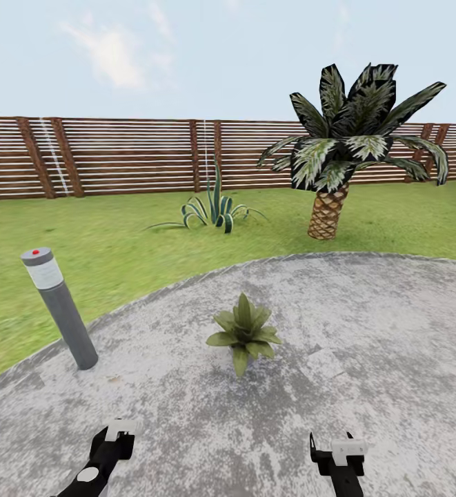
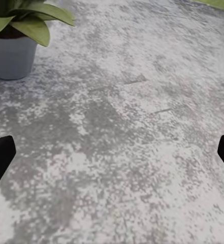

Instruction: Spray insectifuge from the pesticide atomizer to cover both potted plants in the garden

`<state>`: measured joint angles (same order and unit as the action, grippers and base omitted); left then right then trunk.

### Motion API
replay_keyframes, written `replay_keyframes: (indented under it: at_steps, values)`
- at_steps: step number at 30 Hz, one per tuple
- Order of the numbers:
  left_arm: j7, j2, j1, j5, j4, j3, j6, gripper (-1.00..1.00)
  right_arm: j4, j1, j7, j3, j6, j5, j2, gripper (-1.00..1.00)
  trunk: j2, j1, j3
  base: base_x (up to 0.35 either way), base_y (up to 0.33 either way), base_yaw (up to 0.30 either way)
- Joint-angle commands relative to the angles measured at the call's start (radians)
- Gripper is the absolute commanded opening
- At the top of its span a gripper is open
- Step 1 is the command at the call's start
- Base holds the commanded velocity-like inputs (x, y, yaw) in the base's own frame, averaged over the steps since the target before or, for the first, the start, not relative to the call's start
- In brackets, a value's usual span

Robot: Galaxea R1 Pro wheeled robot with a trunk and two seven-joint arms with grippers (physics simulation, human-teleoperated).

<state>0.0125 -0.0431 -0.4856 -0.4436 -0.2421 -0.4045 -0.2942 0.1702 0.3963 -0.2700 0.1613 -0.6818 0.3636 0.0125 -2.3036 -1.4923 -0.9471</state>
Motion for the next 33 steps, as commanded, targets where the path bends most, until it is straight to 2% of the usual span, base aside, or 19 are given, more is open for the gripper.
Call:
replay_keyframes:
  at_steps: [1,10,18,33]
  values:
    - [0.001,0.0,-0.001,-0.01,0.001,-0.007,-0.005,-1.0,-0.002,0.001,-0.006,0.004,-0.002,0.011,0.0,1.0,0.0,0.0,-0.001,0.28,0.215,-0.259]
    - [0.001,0.0,-0.001,-0.01,0.001,-0.007,-0.005,-1.0,-0.002,0.001,-0.006,0.004,-0.002,0.011,0.0,1.0,0.0,0.0,-0.001,0.266,0.222,-0.257]
    - [0.001,0.0,-0.001,-0.01,0.001,-0.007,-0.005,-1.0,-0.002,0.001,-0.006,0.004,-0.002,0.011,-0.002,1.0,0.0,0.0,-0.001,0.156,0.281,-0.224]
    - [0.001,0.0,-0.001,-0.01,0.001,-0.007,-0.006,-1.0,-0.002,0.001,-0.004,0.004,-0.002,0.014,-0.003,1.0,0.0,0.0,-0.001,0.205,0.272,-0.013]
